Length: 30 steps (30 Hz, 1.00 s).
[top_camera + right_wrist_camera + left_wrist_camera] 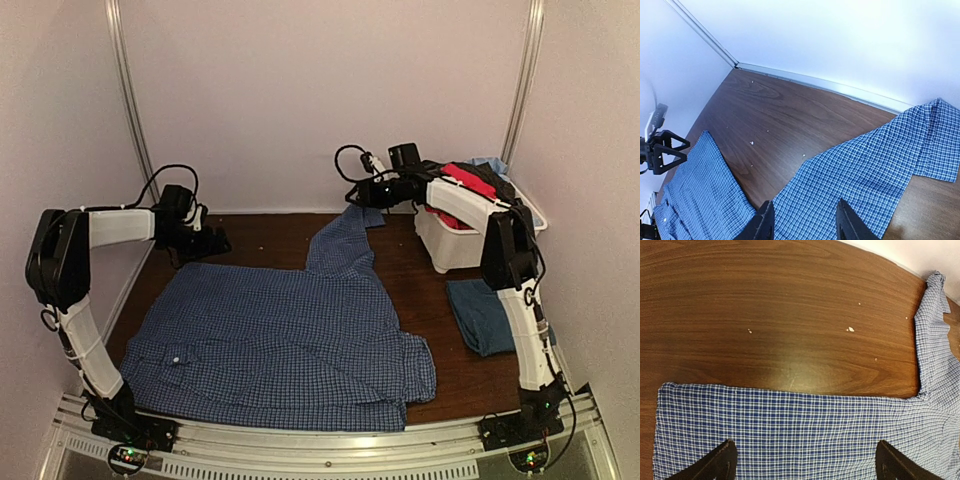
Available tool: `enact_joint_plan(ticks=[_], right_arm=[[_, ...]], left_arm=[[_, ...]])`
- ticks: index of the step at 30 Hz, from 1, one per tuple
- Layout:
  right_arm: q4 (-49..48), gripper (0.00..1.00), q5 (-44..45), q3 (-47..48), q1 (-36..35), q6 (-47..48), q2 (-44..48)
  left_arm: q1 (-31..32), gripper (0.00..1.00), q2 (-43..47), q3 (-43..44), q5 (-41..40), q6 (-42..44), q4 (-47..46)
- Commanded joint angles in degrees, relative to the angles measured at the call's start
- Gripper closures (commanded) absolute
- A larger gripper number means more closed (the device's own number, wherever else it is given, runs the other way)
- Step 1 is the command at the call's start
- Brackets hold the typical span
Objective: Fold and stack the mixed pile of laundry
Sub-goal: Move the right arm to the center of the board with the 1/3-folded shirt.
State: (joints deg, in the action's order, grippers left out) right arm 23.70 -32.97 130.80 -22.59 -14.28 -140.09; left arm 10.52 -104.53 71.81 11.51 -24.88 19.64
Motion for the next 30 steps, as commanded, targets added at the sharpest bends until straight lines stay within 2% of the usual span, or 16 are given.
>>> enact_joint_plan(ticks=[1,6,10,14,19,22,24,27,30], right_arm=[[3.6,0.59,2.0,-9.3,-1.8,1.5,5.8],[1.2,0.61,3.9,-24.5,-3.9,2.0,11.6],[0.8,0.64,3.3,-27.9,-4.5,2.4,10.7],[1.9,0.65,5.7,-26.3,-4.5,3.3,7.4],[9.6,0.67,13.9,-16.4,-2.7,5.1,-1.3],[13.0,0.66,19.2,-12.7,-1.8,6.8,-2.9],[12.4,0.62,17.7,-12.7,-1.2,8.4,-1.3],[6.0,0.49,15.3,-14.8,-0.6,9.5,2.8],[1.0,0.35,13.6,-13.0,0.7,8.0,2.5]], left_arm=[[-0.2,0.02,2.5,1.5,-0.4,0.8,-1.4],[-0.2,0.02,3.2,0.5,-0.8,1.0,-1.3],[-0.2,0.02,3.3,0.1,-0.9,0.8,-1.7],[-0.2,0.02,3.0,-0.2,-0.4,0.2,-2.4],[-0.2,0.02,2.4,0.2,-1.3,0.2,-2.1],[-0.2,0.02,2.0,1.0,-2.1,0.8,-1.1],[-0.2,0.02,1.8,1.2,-2.2,1.3,-0.8],[-0.2,0.02,1.6,1.3,-2.2,1.4,-0.8],[-0.2,0.02,1.0,1.5,-1.7,1.4,-1.0]])
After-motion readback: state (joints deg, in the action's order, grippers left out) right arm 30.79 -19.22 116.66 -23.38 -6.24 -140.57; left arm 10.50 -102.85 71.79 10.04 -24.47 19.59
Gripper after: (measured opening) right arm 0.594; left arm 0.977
